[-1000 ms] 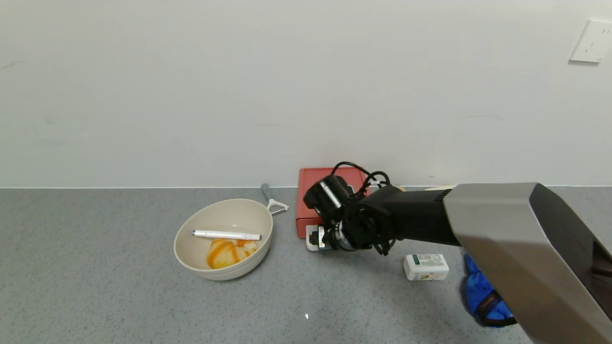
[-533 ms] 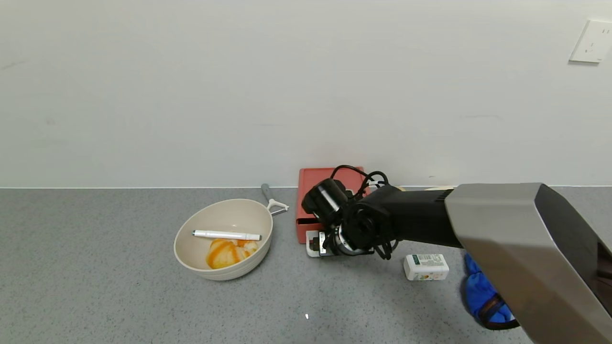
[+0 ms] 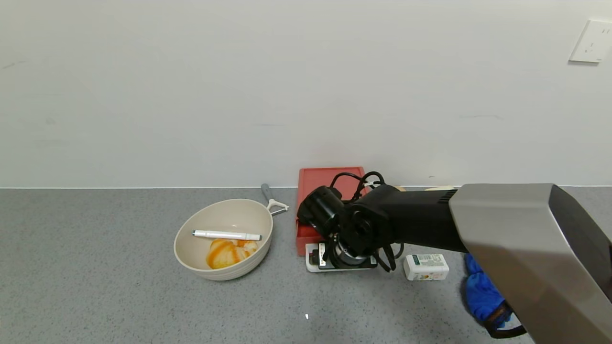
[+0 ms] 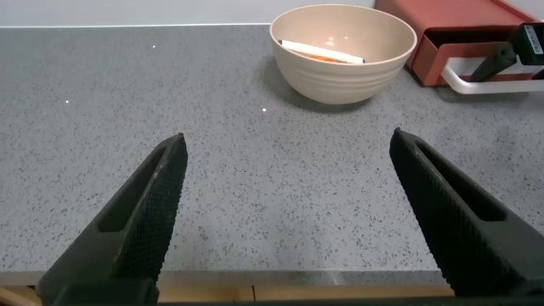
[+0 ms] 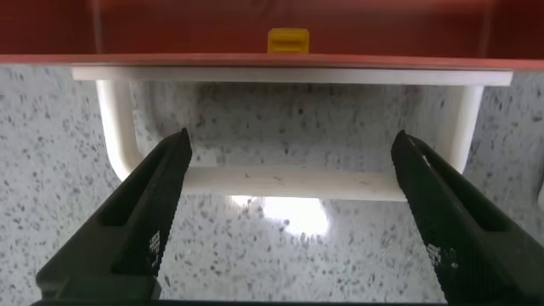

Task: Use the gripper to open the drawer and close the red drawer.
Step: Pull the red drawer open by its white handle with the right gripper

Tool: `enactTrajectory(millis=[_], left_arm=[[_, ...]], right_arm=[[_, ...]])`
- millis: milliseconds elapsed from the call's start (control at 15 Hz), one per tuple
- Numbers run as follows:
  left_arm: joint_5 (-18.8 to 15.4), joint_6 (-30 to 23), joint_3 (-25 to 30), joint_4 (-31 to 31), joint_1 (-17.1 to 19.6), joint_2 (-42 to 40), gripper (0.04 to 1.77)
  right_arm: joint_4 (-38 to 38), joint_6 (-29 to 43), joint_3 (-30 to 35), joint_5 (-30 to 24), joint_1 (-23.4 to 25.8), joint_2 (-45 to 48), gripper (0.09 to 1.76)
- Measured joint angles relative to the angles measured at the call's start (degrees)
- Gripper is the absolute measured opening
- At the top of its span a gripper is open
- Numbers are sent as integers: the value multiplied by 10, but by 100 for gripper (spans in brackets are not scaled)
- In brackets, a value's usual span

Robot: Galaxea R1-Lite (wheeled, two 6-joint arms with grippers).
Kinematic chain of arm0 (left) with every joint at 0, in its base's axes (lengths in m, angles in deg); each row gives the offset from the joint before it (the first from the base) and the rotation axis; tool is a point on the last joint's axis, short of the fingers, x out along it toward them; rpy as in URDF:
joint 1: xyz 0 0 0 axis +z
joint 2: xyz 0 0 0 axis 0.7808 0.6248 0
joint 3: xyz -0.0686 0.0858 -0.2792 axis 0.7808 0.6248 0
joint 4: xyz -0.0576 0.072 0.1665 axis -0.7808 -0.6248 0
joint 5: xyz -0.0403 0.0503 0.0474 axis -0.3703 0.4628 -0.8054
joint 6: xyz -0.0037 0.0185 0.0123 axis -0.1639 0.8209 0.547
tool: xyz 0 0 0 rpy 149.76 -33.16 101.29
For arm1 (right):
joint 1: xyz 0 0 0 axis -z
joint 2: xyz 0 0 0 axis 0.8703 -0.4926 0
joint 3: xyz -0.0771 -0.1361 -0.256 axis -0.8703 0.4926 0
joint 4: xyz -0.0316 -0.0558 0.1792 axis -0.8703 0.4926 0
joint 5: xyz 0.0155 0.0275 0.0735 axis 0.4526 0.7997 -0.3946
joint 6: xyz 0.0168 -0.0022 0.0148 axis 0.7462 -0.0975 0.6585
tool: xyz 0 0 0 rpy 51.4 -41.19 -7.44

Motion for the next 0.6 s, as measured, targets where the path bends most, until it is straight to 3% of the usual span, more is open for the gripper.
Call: enactTrajectory(millis=[600], left_arm=[[0,0,0,0,0,0,172]], right_arm=[[32,35,39,-25,-37,27,171]])
